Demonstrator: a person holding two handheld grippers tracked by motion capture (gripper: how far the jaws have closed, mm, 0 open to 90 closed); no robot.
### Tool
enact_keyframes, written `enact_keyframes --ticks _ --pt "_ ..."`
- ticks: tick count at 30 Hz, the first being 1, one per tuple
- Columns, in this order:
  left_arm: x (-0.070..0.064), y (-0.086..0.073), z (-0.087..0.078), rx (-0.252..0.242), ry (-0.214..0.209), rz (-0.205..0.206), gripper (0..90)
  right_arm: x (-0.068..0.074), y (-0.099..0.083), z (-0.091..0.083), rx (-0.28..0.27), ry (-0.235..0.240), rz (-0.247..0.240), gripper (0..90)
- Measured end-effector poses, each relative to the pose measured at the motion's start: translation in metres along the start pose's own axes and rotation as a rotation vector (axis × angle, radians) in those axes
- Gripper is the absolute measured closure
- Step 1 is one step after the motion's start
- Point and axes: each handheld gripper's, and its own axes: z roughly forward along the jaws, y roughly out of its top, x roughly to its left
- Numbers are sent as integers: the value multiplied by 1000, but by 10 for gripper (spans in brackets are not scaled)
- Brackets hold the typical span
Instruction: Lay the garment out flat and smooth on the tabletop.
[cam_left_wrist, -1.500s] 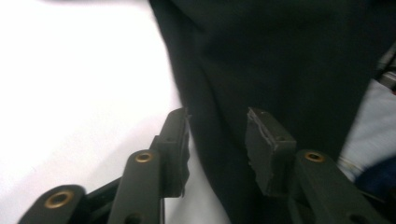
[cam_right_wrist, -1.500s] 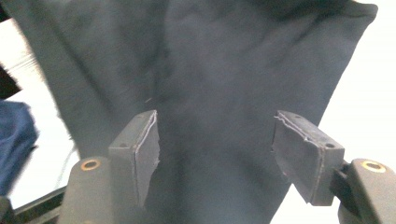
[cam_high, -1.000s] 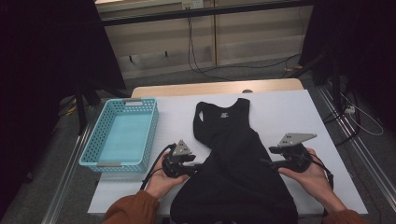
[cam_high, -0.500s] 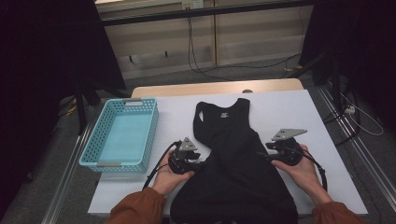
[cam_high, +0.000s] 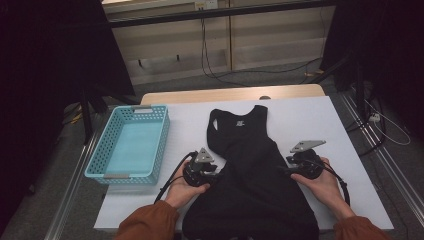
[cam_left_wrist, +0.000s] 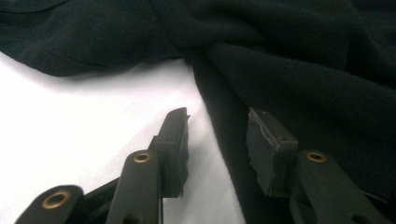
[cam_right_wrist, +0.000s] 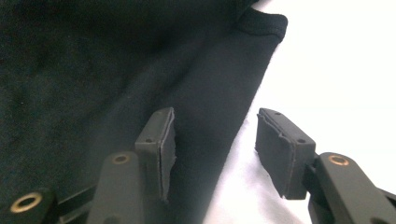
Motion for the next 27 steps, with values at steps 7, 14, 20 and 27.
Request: enact_keyframes --ticks 7,14,20,27 --pt "1 6 6 20 -26 -1 662 0 0 0 1 -4 2 514" --pt "-7 7 3 45 -74 11 893 2 1 0 -3 6 -3 623" --pt "0 1 -7 47 3 -18 898 6 3 -1 6 24 -16 892" --pt "13 -12 -25 29 44 -80 899 -1 -1 -11 25 -31 -18 899"
